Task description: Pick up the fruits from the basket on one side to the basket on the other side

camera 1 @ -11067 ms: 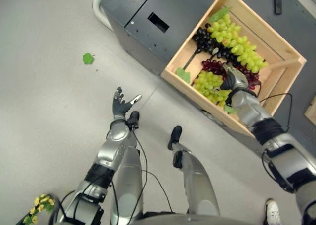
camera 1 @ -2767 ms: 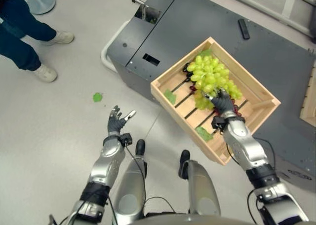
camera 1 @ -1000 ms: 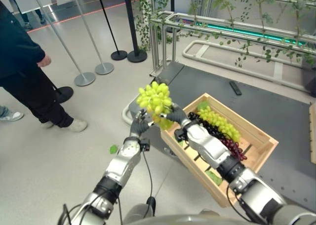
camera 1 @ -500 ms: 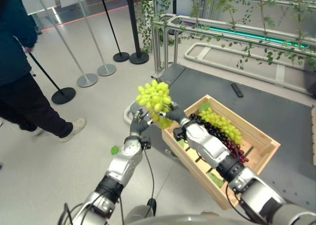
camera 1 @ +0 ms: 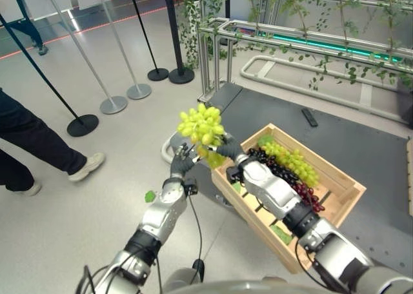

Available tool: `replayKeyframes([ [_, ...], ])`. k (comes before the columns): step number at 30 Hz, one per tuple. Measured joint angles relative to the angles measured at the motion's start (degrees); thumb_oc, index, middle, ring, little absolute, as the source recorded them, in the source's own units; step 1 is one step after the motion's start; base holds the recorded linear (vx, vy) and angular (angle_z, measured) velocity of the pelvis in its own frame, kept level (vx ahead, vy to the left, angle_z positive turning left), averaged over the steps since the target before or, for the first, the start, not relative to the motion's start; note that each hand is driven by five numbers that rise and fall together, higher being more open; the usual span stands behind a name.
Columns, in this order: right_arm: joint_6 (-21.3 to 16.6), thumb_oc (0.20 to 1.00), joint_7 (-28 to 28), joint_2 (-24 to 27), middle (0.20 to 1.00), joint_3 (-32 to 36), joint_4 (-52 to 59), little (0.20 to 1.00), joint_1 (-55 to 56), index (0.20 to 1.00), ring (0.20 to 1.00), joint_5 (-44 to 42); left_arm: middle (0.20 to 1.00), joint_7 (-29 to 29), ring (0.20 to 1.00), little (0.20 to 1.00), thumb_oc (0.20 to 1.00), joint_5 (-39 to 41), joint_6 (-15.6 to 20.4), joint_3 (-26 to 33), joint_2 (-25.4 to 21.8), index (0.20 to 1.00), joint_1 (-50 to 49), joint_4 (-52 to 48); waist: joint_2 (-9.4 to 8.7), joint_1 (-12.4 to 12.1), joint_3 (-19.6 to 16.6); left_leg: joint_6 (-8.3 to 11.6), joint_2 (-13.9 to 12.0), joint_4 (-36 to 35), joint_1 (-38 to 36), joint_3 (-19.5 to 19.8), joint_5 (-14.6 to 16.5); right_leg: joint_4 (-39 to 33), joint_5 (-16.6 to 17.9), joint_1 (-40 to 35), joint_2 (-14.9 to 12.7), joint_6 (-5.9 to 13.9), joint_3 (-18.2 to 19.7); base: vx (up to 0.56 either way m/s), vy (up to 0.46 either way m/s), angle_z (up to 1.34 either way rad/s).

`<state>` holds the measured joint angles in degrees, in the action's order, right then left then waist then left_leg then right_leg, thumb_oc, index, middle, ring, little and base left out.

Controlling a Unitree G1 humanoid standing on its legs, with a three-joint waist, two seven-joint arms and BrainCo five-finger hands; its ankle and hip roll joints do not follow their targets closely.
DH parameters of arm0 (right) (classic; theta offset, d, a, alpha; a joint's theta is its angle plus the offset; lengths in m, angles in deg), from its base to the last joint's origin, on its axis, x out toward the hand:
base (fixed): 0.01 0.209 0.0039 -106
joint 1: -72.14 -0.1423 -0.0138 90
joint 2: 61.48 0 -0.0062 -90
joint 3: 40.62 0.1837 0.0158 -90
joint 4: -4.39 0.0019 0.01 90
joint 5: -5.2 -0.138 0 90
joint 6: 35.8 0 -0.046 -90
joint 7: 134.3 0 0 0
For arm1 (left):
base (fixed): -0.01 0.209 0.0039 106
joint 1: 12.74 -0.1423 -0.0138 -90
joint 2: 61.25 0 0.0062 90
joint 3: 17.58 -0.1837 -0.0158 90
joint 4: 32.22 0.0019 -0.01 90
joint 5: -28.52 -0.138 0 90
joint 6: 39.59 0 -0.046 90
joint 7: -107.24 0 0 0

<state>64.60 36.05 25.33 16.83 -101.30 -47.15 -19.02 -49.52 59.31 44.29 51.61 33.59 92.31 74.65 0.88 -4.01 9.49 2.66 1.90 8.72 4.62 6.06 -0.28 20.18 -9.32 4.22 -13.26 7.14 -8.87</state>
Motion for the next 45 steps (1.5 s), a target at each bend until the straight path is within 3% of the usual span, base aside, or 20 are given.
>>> replayKeyframes([
  [11,0.02,0.200,3.45,5.73,0.200,0.50,7.27,0.200,-0.02,0.200,0.200,0.09,1.000,-2.96,1.000,1.000,1.000,1.14,0.89,2.67,-0.14,1.000,-0.07,-0.69,0.56,0.00,0.08,0.00,0.01,-0.20,-0.06,0.06,0.00,0.00,-0.11,-0.05,-0.03,0.04,-0.08,0.00,0.000,0.00],
  [16,-0.04,0.200,4.12,9.37,0.200,5.89,9.30,0.200,0.14,0.200,0.200,0.65,1.000,-3.12,1.000,1.000,1.000,-0.88,0.86,8.26,-0.92,1.000,-3.28,-2.34,0.61,0.01,0.07,-0.03,-0.02,-0.73,-1.15,0.06,-0.01,-0.49,-0.20,-1.12,-0.03,0.10,-0.26,0.00,0.000,0.00],
  [30,-0.02,0.200,3.11,12.72,0.200,16.34,8.91,0.200,2.05,0.200,0.200,1.16,1.000,-5.15,1.000,1.000,1.000,-2.05,0.81,14.76,-1.31,1.000,-9.26,-6.28,0.59,-0.05,0.06,-0.05,-0.06,-2.18,-3.36,0.29,-0.02,-2.29,-0.58,-3.96,0.03,0.19,-1.13,0.01,-0.001,0.02],
  [37,0.06,0.200,3.45,11.83,0.200,15.86,7.64,0.200,1.73,0.200,0.200,1.05,1.000,-6.59,1.000,1.000,1.000,-3.25,0.24,13.84,-1.31,1.000,-8.90,-6.72,0.53,-0.13,-0.04,-0.05,-0.09,-2.59,-4.06,0.27,-0.03,-2.46,-0.58,-4.48,0.07,0.19,-1.14,0.00,0.000,0.00],
  [45,1.28,0.200,4.35,7.03,0.200,6.75,5.07,0.200,-2.07,0.200,0.200,1.10,1.000,-6.87,1.000,1.000,1.000,-5.37,-0.91,5.91,-0.98,1.000,-3.73,-6.26,0.49,0.04,-1.76,-0.03,-0.17,-2.58,-4.25,0.21,-0.04,-2.45,-0.56,-4.60,0.12,0.21,-1.12,0.00,0.000,0.00],
])
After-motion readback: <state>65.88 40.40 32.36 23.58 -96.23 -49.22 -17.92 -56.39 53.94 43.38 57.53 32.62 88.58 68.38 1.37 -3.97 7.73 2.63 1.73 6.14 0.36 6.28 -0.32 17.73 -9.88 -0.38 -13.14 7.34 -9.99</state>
